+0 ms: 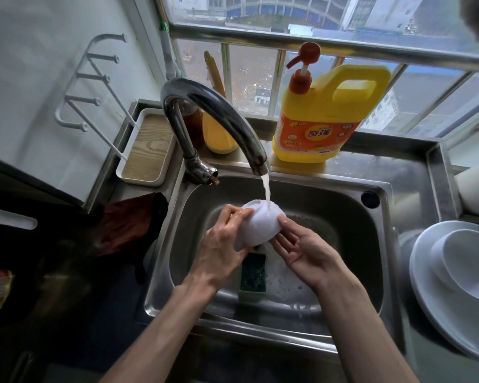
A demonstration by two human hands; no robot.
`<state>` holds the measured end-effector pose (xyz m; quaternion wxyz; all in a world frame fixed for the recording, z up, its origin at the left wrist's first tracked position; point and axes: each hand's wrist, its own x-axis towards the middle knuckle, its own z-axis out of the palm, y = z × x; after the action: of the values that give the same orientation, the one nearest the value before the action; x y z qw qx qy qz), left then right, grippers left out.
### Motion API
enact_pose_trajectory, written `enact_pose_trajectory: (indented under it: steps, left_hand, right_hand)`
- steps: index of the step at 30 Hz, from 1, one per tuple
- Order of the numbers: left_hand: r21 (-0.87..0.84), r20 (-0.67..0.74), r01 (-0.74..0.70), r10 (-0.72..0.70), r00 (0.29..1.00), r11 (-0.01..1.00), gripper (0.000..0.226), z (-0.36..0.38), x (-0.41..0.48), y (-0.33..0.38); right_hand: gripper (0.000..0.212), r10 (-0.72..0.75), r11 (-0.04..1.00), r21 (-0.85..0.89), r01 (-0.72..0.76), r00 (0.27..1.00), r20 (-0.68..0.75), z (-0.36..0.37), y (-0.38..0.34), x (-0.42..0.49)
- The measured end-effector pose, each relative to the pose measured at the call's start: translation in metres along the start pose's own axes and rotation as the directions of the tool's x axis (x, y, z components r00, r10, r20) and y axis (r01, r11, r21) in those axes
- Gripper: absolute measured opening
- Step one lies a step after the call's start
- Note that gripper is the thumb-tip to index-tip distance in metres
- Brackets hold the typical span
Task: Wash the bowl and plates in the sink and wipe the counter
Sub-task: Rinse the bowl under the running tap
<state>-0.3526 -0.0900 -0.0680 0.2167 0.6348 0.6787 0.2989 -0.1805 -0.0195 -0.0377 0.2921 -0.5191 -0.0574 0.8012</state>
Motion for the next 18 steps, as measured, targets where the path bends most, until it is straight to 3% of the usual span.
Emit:
enact_pose_trajectory:
  steps: [4, 6, 7, 10, 18]
  left_hand:
    - [0.004, -0.031, -0.011, 0.011, 0.999, 1.0, 0.085, 0.003, 0.012, 0.007]
    - [-0.102, -0.017, 0.071, -0.073, 0.997, 0.992, 0.088, 0.008, 0.016, 0.008]
    - [-0.223, 0.016, 0.149, -0.149, 0.989, 0.963, 0.096, 0.008, 0.016, 0.008]
    - [-0.554, 0.19, 0.378, -0.33, 0.925, 0.742, 0.117, 0.004, 0.016, 0.01]
    - [-0.706, 0.297, 0.494, -0.42, 0.857, 0.508, 0.098, 0.004, 0.013, 0.01]
  right_hand:
    - [0.02, 0.007, 0.994, 0.107, -0.007, 1.0, 0.005, -0.001, -0.005, 0.002]
    - [0.019, -0.001, 0.994, 0.113, 0.004, 1.0, -0.028, -0.002, -0.005, 0.004]
    - [0.018, 0.004, 0.993, 0.119, 0.0, 0.999, -0.041, -0.003, -0.003, 0.006]
    - [0.02, 0.018, 0.991, 0.132, -0.013, 0.999, -0.035, -0.008, 0.0, 0.01]
    - [0.046, 0.009, 0.996, 0.092, -0.013, 0.999, 0.047, -0.016, 0.006, 0.012]
